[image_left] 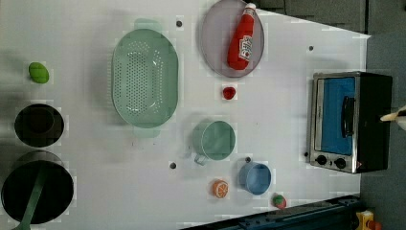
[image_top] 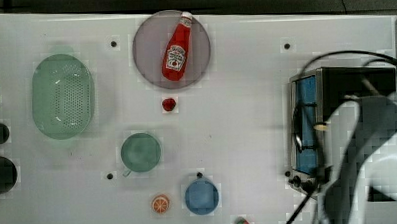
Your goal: Pick banana from table and place on oven.
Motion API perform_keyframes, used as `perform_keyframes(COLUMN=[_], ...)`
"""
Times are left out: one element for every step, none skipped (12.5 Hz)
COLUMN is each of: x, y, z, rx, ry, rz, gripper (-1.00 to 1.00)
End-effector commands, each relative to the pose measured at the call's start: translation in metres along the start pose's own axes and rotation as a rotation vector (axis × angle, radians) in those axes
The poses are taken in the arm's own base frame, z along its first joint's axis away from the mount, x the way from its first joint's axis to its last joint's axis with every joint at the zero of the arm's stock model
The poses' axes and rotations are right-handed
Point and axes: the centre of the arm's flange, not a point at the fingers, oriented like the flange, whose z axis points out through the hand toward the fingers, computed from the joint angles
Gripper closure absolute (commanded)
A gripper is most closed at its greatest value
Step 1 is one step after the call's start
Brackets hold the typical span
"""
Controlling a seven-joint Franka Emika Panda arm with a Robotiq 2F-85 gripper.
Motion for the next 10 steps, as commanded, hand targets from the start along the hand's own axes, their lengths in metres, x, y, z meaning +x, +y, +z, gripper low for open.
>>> perform_keyframes(x=[0.015,0.022,0.026,0.031,0.035,0.037,0.037,0.036,0.035,0.034], y=[0.037,0.048,0.056,0.06,0.063,0.065,0.064,0.062,0.06,0.06], z=[0.0,0.012,0.023,0.03,0.036,0.039,0.042,0.045,0.047,0.047], rx=[-0.011,-0.03,-0.043,-0.045,-0.041,-0.036,-0.033,-0.027,-0.026,-0.026], ry=[0.035,0.028,0.021,0.024,0.038,0.042,0.035,0.03,0.025,0.025], rz=[-0.157,-0.168,-0.178,-0.182,-0.177,-0.182,-0.182,-0.184,-0.186,-0.185], gripper=[0.5,0.5,0.5,0.43,0.24,0.02,-0.21,-0.43,-0.66,-0.89])
